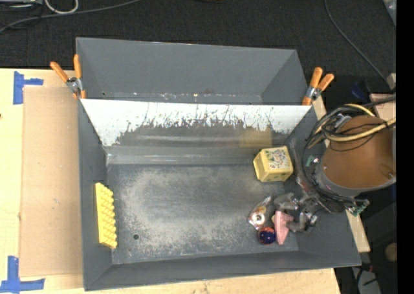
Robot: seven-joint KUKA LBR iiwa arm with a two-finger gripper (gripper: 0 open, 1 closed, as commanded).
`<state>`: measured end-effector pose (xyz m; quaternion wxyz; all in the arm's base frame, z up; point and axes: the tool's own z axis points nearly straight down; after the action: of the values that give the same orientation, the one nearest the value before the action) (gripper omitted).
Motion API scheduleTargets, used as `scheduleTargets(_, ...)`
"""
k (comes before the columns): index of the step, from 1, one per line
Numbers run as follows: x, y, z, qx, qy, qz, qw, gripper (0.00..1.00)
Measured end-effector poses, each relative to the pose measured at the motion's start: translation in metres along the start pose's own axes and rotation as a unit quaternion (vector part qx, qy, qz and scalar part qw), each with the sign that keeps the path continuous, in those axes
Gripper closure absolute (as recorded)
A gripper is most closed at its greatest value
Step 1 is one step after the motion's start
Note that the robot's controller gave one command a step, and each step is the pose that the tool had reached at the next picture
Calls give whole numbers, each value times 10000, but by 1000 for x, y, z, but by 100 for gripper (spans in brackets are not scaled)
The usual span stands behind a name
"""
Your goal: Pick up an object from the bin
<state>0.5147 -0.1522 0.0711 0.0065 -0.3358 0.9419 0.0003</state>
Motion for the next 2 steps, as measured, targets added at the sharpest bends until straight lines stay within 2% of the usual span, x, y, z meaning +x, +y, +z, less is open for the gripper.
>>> scheduleTargets(1, 1, 1, 0, -1, 0, -55, 10000, 100)
scheduleTargets(2, 3, 4, -21, -59, 37, -47, 10000, 100)
